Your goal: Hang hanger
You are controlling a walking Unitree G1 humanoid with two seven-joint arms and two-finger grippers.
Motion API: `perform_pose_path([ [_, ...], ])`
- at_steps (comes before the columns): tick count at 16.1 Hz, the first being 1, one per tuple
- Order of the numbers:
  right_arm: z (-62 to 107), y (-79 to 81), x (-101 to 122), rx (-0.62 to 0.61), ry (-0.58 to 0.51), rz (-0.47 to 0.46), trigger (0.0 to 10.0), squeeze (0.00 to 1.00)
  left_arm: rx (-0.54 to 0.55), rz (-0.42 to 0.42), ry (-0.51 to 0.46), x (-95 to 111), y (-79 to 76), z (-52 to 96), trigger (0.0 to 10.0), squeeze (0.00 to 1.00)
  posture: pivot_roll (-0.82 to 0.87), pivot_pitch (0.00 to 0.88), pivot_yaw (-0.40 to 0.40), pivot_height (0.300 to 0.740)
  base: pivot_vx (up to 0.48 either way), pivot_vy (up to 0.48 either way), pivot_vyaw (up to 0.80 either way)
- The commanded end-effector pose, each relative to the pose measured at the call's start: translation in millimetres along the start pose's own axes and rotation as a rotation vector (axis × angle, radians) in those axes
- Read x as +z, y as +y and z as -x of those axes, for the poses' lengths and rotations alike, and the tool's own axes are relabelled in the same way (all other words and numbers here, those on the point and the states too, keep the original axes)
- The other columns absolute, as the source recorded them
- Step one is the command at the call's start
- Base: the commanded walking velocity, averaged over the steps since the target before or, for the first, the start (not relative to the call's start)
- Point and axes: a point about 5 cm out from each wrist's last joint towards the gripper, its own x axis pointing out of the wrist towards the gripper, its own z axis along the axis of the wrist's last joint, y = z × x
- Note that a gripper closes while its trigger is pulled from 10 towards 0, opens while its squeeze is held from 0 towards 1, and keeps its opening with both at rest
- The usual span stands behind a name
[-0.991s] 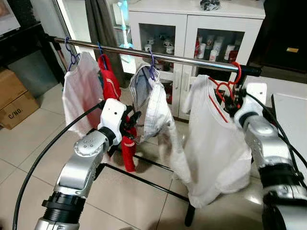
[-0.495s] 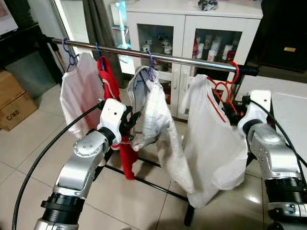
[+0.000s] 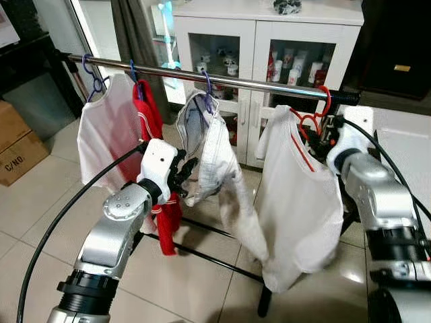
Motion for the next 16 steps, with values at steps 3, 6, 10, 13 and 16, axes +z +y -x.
perform_pose_path([
  [3, -3.8, 11.2, -2, 0.052, 0.066, -0.018, 10.0, 0.0, 0.015, -0.009, -0.008, 4, 5.1, 2.5, 10.0, 0.0, 0.04, 0.0, 0.054, 0.74, 0.0, 0.0, 0.0],
  [6, -4.2, 17.1, -1, 0.082, 0.079, -0.057, 9.1, 0.0, 0.02, -0.008, -0.008, 4, 5.6, 2.7, 10.0, 0.0, 0.04, 0.0, 0.054, 0.74, 0.0, 0.0, 0.0],
  [10, -9.6, 19.2, 1, 0.065, 0.06, -0.152, 4.4, 0.0, 0.016, -0.009, -0.008, 3, 4.2, 1.5, 10.0, 0.0, 0.04, 0.0, 0.058, 0.74, 0.0, 0.0, 0.0],
  [13, -15.4, 20.6, 5, 0.036, 0.051, -0.18, 4.2, 0.0, 0.015, -0.01, -0.008, 4, 4.1, 1.3, 10.0, 0.0, 0.04, 0.0, 0.057, 0.74, 0.0, 0.0, 0.0],
  [16, -20.9, 22.9, 7, 0.021, 0.059, -0.18, 3.6, 0.0, 0.016, -0.012, -0.006, 3, 4.4, 2.0, 10.0, 0.0, 0.04, 0.0, 0.053, 0.74, 0.0, 0.0, 0.0],
])
